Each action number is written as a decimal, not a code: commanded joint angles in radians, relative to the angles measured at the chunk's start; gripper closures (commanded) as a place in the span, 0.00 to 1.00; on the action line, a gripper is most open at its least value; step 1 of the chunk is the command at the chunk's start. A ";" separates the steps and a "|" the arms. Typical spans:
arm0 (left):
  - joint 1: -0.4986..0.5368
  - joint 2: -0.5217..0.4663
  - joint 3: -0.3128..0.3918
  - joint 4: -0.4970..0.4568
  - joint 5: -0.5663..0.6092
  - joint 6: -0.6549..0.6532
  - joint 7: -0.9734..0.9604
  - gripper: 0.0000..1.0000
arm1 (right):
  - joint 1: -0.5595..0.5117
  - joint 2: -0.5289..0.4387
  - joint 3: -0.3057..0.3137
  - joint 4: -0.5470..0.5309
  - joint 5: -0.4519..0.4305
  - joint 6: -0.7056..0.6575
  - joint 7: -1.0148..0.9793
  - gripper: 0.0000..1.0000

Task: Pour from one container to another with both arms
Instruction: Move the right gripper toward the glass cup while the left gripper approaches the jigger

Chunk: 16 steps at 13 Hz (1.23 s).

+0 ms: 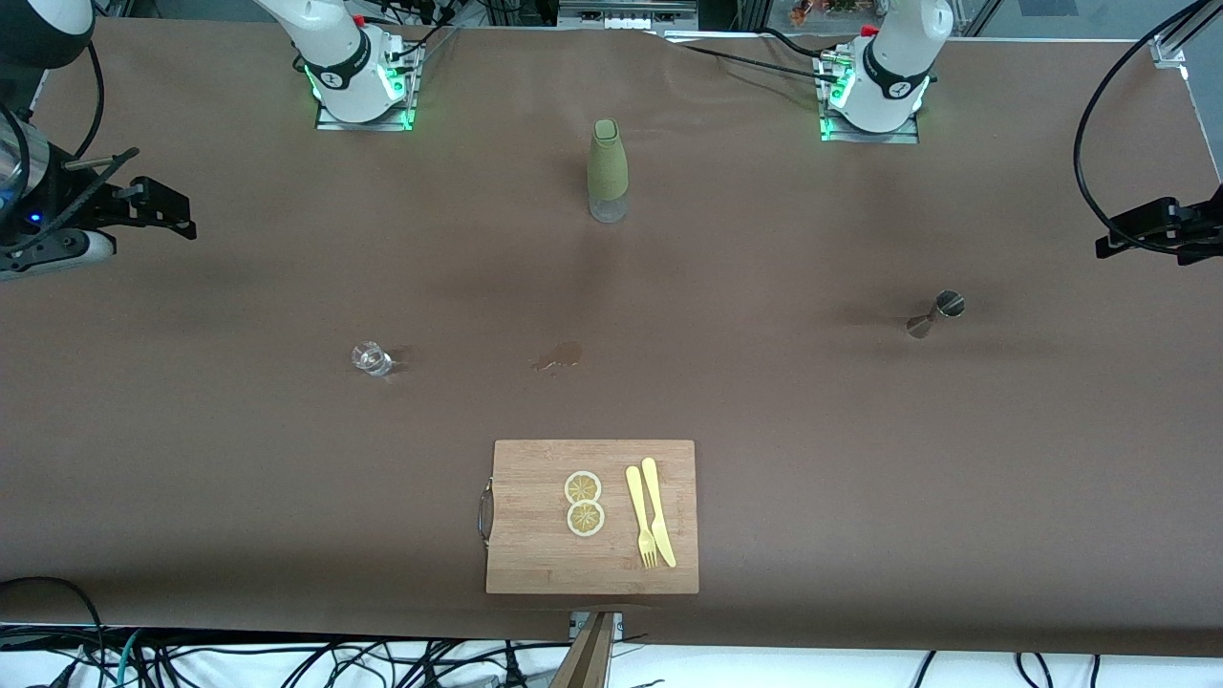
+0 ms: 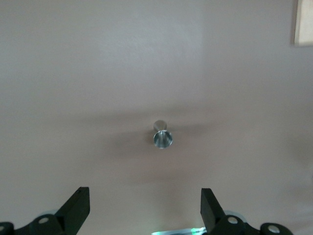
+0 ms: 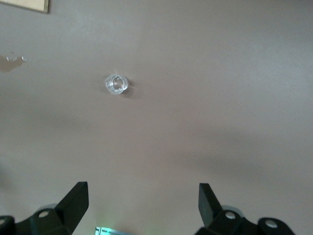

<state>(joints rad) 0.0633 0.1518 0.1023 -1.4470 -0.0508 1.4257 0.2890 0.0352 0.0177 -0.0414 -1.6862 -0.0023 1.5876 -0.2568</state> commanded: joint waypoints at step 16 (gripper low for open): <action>0.259 0.278 0.034 -0.207 -0.500 0.015 1.408 0.00 | -0.064 0.330 -0.213 -0.055 0.413 0.006 -1.096 0.01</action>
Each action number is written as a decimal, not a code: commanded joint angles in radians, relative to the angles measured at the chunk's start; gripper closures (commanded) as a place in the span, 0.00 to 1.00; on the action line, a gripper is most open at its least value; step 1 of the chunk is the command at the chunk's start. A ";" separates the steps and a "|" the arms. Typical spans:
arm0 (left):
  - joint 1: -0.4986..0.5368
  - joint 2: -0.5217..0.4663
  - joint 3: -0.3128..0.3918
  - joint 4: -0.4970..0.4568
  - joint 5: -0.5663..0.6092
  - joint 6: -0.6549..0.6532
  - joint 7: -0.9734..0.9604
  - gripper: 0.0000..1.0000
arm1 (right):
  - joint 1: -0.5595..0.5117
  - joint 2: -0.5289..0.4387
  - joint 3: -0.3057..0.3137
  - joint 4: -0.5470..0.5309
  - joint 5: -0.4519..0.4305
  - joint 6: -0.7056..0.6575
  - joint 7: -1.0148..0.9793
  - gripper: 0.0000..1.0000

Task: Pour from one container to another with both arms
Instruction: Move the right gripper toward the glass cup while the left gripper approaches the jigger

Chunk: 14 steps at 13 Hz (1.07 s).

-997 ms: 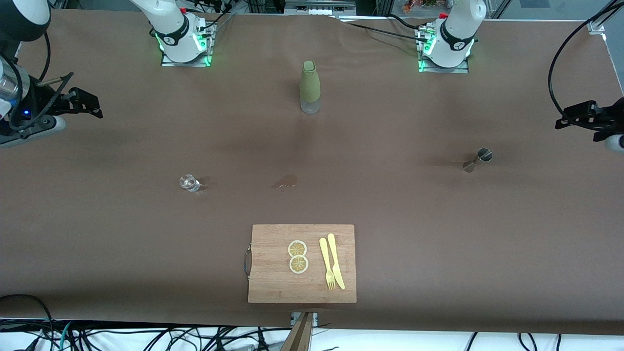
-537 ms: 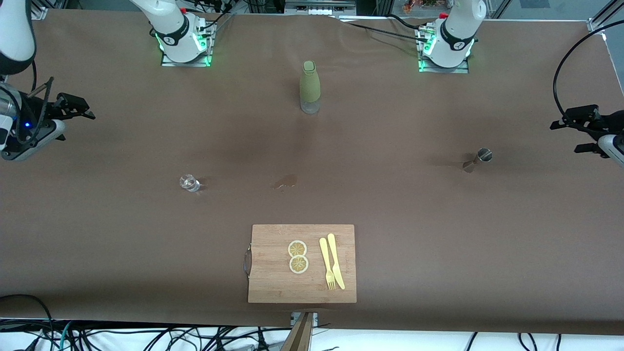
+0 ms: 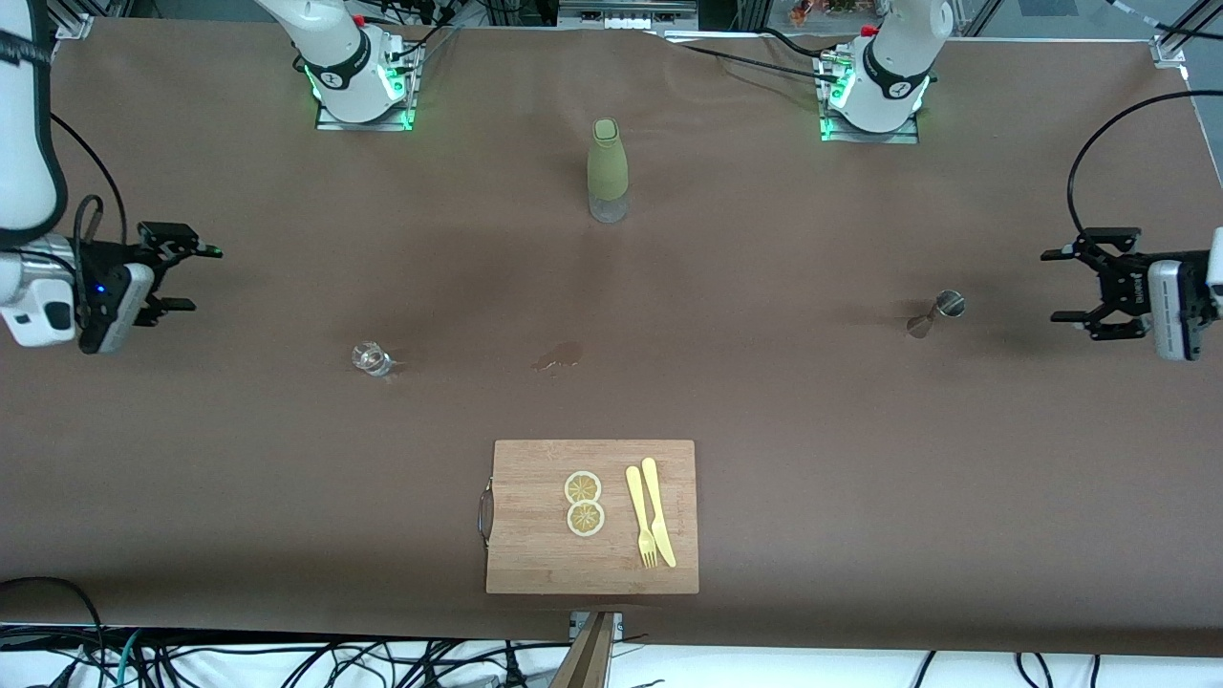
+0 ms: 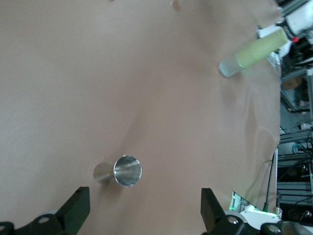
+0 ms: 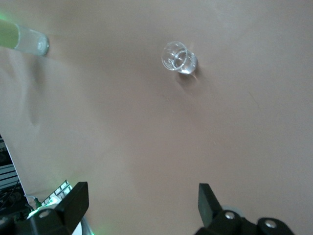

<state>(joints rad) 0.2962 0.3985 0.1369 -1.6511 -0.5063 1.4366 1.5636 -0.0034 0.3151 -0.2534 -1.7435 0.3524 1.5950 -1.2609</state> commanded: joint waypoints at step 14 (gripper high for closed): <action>0.067 0.284 0.090 -0.131 -0.348 0.096 0.967 0.00 | -0.060 0.416 0.037 -0.025 0.698 0.138 -1.126 0.01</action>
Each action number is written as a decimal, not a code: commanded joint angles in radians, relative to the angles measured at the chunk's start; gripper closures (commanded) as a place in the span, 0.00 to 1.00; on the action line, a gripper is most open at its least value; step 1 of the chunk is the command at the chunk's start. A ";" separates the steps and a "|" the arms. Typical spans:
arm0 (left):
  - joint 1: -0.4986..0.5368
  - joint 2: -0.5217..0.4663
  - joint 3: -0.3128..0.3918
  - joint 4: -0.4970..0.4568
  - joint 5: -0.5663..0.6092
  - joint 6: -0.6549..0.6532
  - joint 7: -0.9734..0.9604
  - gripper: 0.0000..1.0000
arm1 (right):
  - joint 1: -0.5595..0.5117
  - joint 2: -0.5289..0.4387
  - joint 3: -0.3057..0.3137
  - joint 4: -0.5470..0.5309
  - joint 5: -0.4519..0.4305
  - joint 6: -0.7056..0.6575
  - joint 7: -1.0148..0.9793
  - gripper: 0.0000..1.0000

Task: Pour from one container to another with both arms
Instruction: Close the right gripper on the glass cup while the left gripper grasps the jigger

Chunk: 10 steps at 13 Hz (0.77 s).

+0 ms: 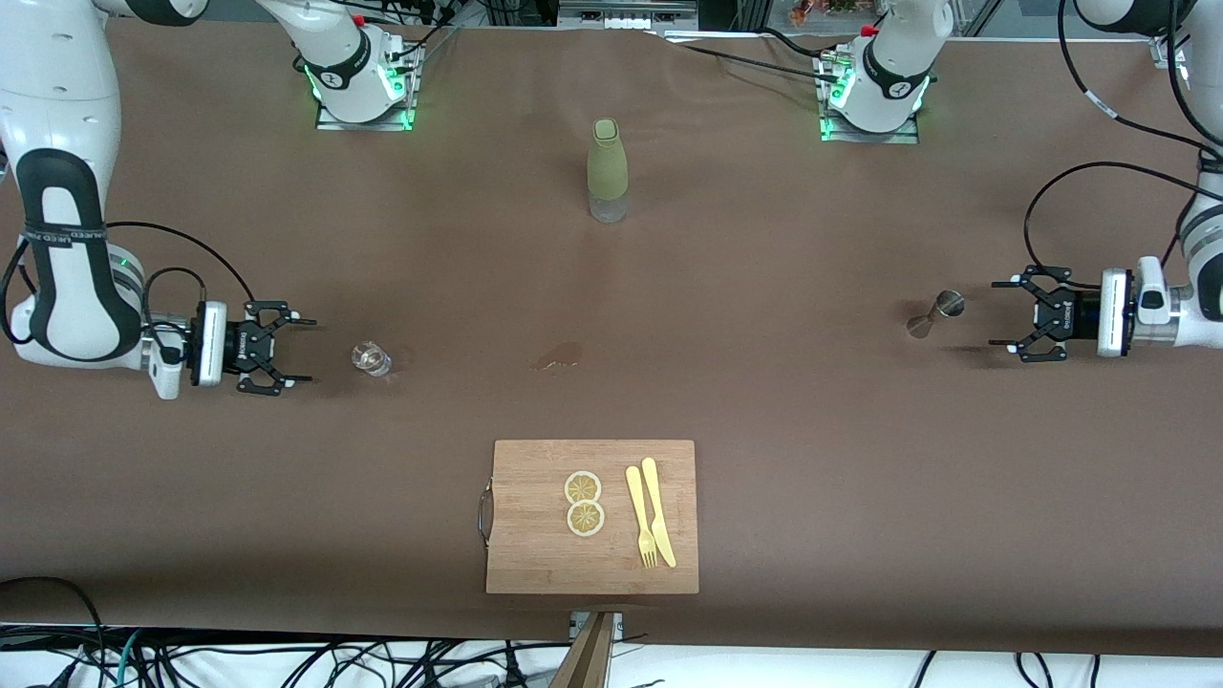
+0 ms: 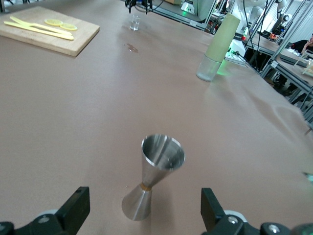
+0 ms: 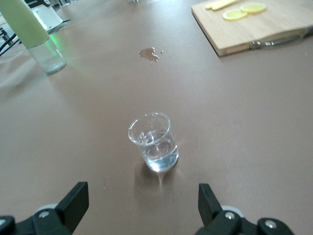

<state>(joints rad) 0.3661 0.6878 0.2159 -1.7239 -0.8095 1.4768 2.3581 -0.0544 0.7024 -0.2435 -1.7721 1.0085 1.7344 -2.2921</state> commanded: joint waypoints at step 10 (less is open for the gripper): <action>-0.062 0.078 0.011 -0.166 -0.269 0.120 0.366 0.00 | -0.005 0.149 0.087 0.000 0.261 -0.015 -0.378 0.01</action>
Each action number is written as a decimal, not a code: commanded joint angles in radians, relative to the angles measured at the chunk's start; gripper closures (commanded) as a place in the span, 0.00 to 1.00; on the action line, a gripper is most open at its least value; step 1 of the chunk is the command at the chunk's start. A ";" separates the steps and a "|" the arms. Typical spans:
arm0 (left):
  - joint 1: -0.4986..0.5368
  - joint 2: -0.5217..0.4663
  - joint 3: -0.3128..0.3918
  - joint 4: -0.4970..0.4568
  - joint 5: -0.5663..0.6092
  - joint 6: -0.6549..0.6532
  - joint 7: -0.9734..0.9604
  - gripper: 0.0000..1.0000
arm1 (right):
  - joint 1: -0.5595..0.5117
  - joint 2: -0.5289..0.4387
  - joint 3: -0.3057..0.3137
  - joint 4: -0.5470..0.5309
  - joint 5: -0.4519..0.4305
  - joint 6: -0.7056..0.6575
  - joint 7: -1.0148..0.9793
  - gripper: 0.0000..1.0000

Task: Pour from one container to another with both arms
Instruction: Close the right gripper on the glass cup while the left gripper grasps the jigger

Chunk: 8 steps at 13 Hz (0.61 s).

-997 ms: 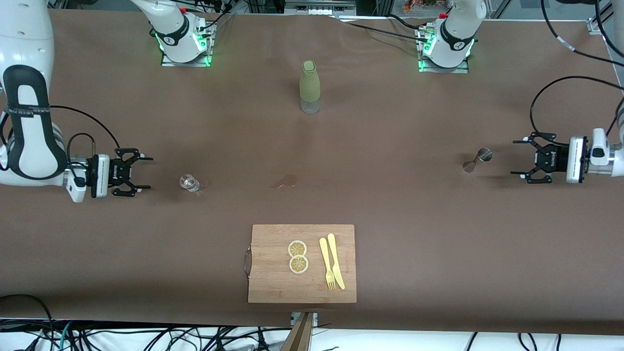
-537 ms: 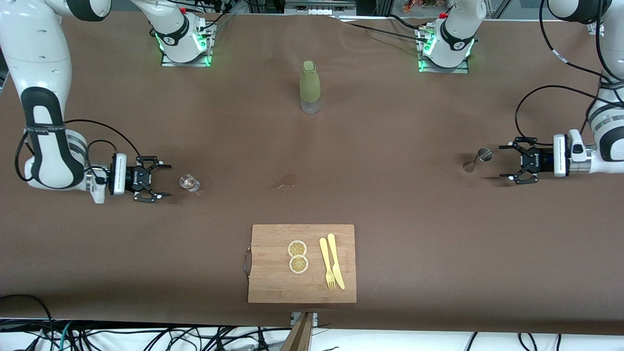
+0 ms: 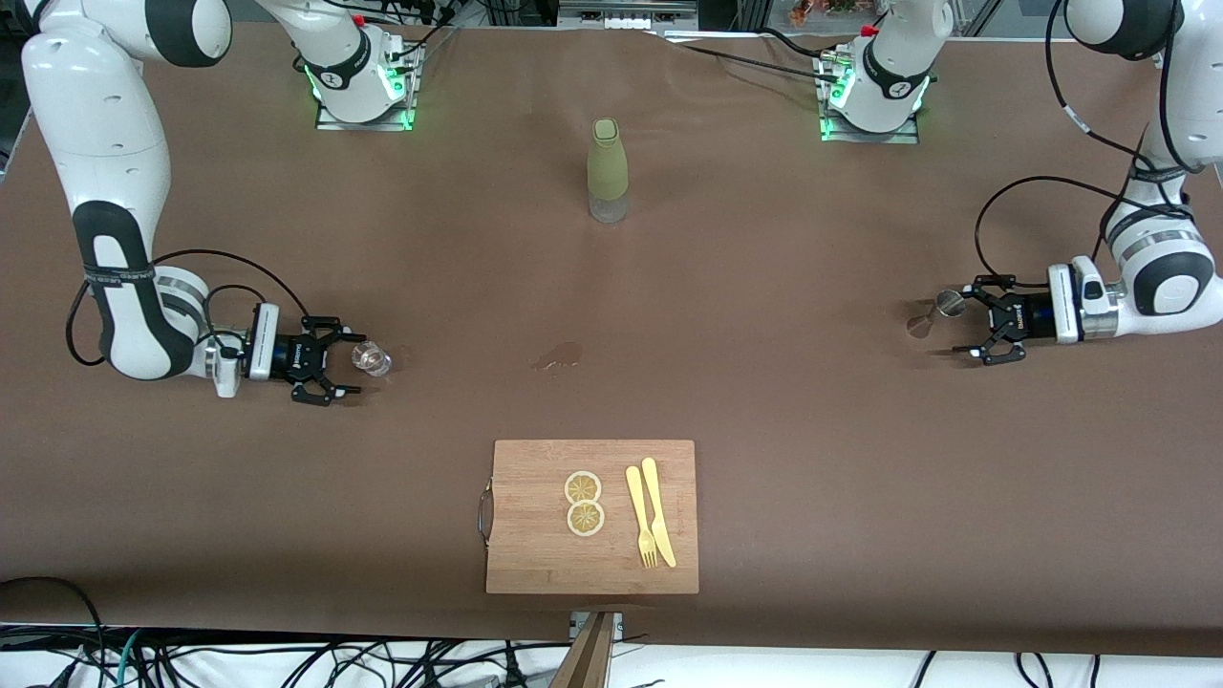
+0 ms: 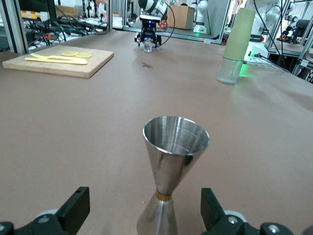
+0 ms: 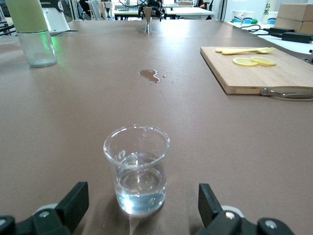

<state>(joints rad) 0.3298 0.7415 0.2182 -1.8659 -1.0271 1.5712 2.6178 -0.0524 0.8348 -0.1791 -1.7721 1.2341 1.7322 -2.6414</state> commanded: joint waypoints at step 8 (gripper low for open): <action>-0.034 0.027 0.013 -0.039 -0.051 -0.023 0.139 0.00 | -0.004 0.049 0.056 -0.006 0.077 -0.028 -0.052 0.07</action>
<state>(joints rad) 0.3034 0.7789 0.2188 -1.8830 -1.0542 1.5629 2.6879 -0.0507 0.8754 -0.1306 -1.7723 1.2844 1.7148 -2.6756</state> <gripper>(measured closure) 0.000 0.018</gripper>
